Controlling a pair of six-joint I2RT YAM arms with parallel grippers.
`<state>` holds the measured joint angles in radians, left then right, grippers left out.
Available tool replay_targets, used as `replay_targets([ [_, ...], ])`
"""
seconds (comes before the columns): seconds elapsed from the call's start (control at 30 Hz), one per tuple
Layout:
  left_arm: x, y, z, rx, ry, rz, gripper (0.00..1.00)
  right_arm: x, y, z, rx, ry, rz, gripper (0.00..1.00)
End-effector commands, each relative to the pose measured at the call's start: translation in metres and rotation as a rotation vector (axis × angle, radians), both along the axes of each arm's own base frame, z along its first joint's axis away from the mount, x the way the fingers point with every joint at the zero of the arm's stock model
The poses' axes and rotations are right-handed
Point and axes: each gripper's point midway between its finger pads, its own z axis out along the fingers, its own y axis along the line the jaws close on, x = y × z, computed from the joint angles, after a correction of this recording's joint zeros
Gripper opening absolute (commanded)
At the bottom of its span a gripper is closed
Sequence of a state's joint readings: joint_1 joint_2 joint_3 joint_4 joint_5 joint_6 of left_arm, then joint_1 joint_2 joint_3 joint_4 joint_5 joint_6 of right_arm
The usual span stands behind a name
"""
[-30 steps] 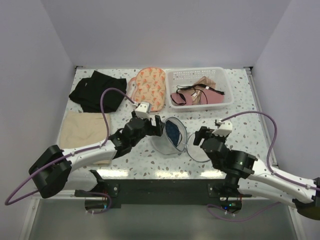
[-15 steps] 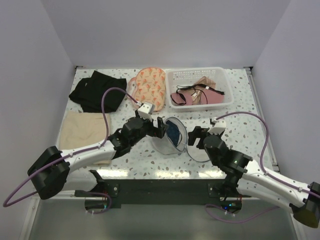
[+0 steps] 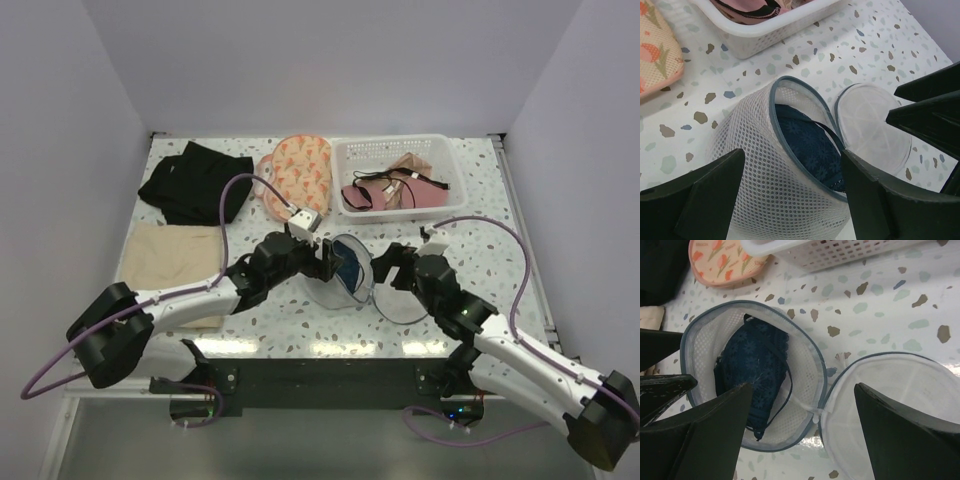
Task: Unzip the laundry bag and remove the bra
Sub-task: Pick up the bra from the laundry bag.
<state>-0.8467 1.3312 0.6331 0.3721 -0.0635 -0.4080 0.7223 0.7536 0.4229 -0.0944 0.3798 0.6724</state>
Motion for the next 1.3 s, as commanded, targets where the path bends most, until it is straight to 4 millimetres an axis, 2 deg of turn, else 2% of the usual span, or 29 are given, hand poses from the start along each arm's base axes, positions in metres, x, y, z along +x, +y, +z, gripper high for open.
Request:
replay_targets([
  [0.0, 0.006, -0.015, 0.021, -0.044, -0.034, -0.03, 0.81, 0.002, 0.03, 0.007, 0.118, -0.006, 0.12, 0.88],
  [0.2, 0.006, -0.018, 0.011, -0.024, -0.006, -0.037, 0.69, 0.005, 0.035, 0.002, 0.148, 0.001, 0.139, 0.88],
  [0.23, 0.005, -0.018, 0.009, -0.018, -0.001, -0.037, 0.63, 0.004, 0.037, 0.002, 0.152, 0.001, 0.146, 0.88],
  [0.3, 0.005, -0.017, 0.007, -0.016, 0.005, -0.035, 0.58, 0.005, 0.036, 0.001, 0.156, 0.002, 0.148, 0.88],
  [0.43, 0.004, -0.016, 0.004, -0.008, 0.015, -0.032, 0.42, 0.005, 0.038, -0.003, 0.169, 0.012, 0.159, 0.88],
  [0.5, 0.004, -0.015, 0.004, -0.011, 0.017, -0.028, 0.36, 0.004, 0.041, -0.004, 0.18, 0.011, 0.174, 0.88],
  [0.53, 0.004, -0.015, 0.003, -0.005, 0.02, -0.025, 0.29, 0.004, 0.043, -0.005, 0.18, 0.017, 0.182, 0.88],
  [0.6, 0.005, -0.014, 0.003, -0.002, 0.022, -0.022, 0.24, 0.004, 0.047, -0.006, 0.187, 0.023, 0.2, 0.88],
  [0.73, 0.004, -0.009, 0.003, 0.008, 0.024, -0.007, 0.06, 0.003, 0.053, -0.013, 0.197, 0.044, 0.226, 0.87],
  [0.8, 0.004, -0.006, 0.003, 0.012, 0.024, 0.005, 0.0, 0.002, 0.056, -0.016, 0.202, 0.049, 0.24, 0.87],
  [1.03, 0.002, -0.001, 0.001, 0.014, 0.028, 0.015, 0.0, -0.003, 0.064, -0.032, 0.192, 0.084, 0.295, 0.79],
  [1.27, 0.001, -0.001, -0.001, 0.013, 0.033, 0.016, 0.0, 0.0, 0.071, -0.04, 0.197, 0.088, 0.317, 0.77],
])
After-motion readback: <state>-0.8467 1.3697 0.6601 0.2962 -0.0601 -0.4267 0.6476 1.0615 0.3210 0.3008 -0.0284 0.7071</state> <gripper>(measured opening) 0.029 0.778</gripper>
